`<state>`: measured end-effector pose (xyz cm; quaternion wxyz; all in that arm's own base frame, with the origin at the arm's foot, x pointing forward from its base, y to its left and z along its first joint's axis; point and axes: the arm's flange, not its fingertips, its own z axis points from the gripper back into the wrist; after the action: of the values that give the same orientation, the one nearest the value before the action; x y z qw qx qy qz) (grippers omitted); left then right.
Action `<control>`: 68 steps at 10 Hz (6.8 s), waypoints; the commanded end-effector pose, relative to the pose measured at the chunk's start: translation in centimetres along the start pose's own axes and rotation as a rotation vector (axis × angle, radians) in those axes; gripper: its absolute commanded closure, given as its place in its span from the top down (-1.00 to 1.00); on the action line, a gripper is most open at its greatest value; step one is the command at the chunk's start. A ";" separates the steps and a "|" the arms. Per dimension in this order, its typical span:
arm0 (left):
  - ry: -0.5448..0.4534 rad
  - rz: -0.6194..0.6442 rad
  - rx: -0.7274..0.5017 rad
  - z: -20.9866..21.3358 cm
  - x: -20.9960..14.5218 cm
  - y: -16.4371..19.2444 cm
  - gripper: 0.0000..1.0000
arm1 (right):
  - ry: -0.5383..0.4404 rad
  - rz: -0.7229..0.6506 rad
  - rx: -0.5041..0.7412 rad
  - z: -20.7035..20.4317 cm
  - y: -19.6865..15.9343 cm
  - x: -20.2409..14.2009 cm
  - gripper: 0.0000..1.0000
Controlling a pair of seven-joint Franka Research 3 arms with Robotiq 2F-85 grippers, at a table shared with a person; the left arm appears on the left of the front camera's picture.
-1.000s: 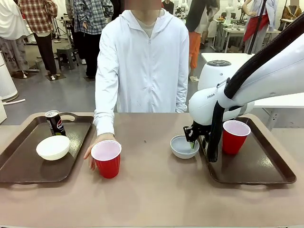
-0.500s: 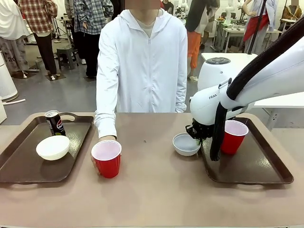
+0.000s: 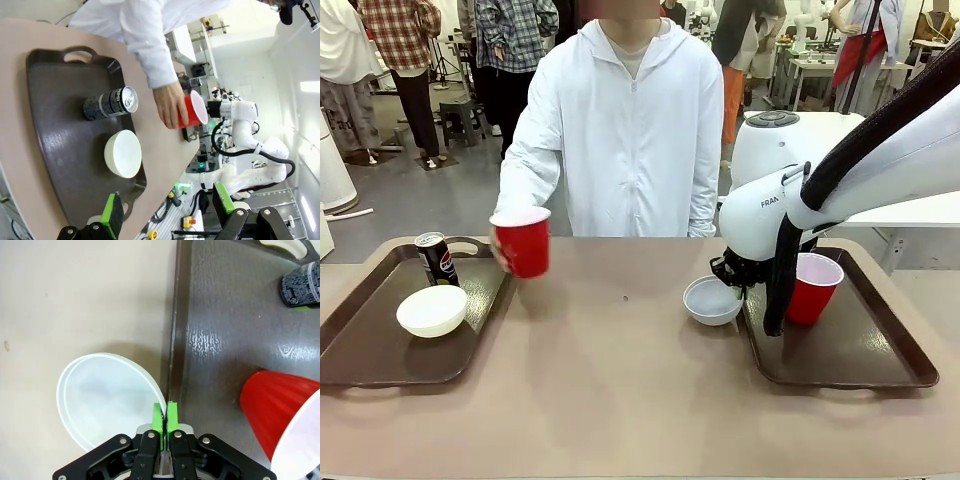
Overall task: Prepare tableware on both trays.
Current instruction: Pick up a Picnic Bowl from the table and place it on a Handle tray.
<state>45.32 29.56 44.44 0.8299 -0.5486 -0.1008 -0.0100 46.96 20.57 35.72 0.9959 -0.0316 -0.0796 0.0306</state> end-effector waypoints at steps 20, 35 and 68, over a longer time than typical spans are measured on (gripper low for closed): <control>-0.006 0.001 0.007 0.0 -0.2 -0.2 0.90 | 0.070 -0.041 0.085 1.8 -13.3 -8.4 -1.00; -0.006 0.001 0.007 0.0 -0.2 -0.2 0.90 | 0.077 0.031 0.087 12.0 -12.3 -9.2 0.96; -0.006 0.001 0.007 0.0 -0.2 -0.2 0.90 | -0.039 -0.115 1.098 10.0 -46.4 -14.0 0.96</control>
<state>45.31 29.58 44.39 0.8294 -0.5493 -0.1010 -0.0099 34.31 -25.91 46.49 0.8667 0.4939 -0.0691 0.0111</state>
